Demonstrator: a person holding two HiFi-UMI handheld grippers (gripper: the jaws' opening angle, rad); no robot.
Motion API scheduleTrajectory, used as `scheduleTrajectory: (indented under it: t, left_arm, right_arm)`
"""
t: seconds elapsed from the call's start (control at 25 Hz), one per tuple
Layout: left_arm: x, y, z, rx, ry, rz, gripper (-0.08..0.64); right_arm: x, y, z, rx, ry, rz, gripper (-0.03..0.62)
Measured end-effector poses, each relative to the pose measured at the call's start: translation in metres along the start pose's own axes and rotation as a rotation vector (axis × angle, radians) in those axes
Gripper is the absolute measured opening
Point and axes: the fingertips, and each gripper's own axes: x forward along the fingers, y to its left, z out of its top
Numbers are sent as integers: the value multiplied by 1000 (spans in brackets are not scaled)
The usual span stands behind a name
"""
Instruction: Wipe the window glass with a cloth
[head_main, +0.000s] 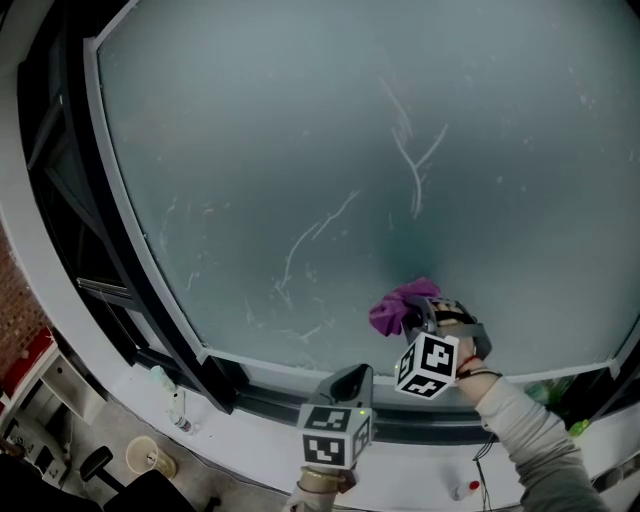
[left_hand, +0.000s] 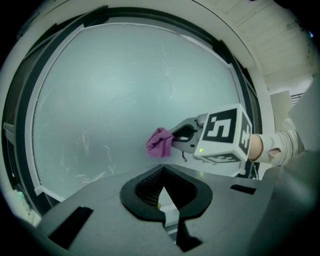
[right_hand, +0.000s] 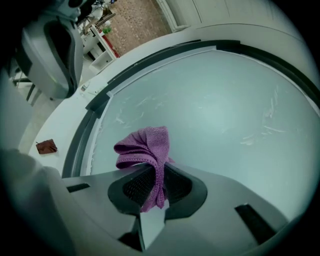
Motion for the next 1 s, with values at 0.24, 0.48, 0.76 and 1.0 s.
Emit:
scheduleTrajectory:
  t: [0.24, 0.48, 0.76, 1.0]
  left_arm:
    - [8, -8, -2, 0, 3, -23, 5]
    - [21, -23, 1, 3, 1, -66, 5]
    - [37, -43, 3, 6, 4, -126, 5]
    - [48, -52, 3, 4, 9, -163, 5]
  right_arm:
    - [-45, -53, 14, -11, -64, -95, 49]
    - [-86, -131, 14, -73, -65, -247, 49]
    - [-125, -245, 4, -108, -6, -455, 49]
    - [-150, -329, 5, -177, 60, -611, 49]
